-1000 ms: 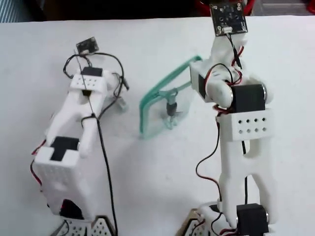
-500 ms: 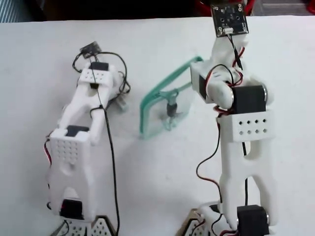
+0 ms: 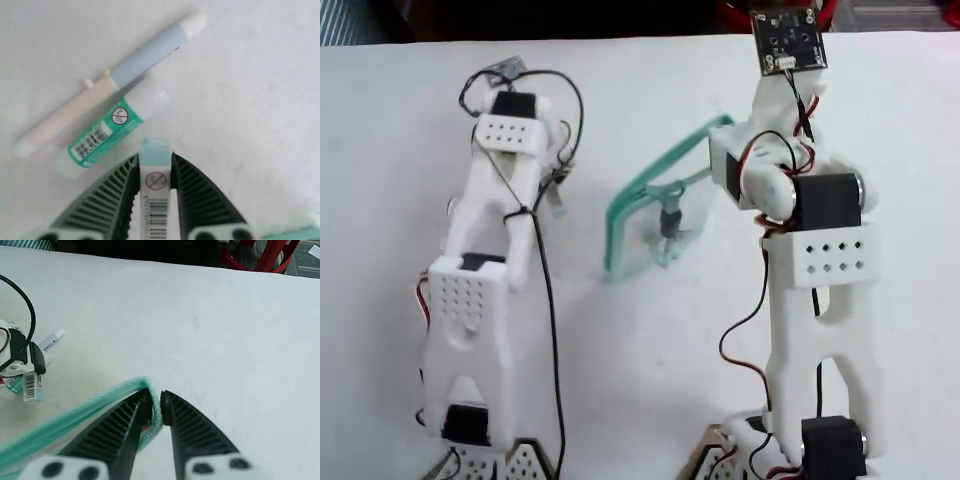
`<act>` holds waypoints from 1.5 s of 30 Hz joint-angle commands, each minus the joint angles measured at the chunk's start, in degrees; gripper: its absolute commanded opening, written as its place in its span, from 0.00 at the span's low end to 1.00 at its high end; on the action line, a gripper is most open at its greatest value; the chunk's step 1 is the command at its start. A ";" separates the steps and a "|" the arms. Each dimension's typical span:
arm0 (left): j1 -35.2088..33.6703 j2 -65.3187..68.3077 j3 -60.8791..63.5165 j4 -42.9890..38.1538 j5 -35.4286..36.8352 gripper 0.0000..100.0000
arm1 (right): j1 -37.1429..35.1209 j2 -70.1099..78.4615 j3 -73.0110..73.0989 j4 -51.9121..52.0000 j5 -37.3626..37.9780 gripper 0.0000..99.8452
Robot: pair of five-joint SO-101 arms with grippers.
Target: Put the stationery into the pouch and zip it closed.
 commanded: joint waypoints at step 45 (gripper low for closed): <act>30.29 -101.23 56.70 -34.99 -28.92 0.03 | 0.66 0.66 3.08 -0.04 -0.26 0.02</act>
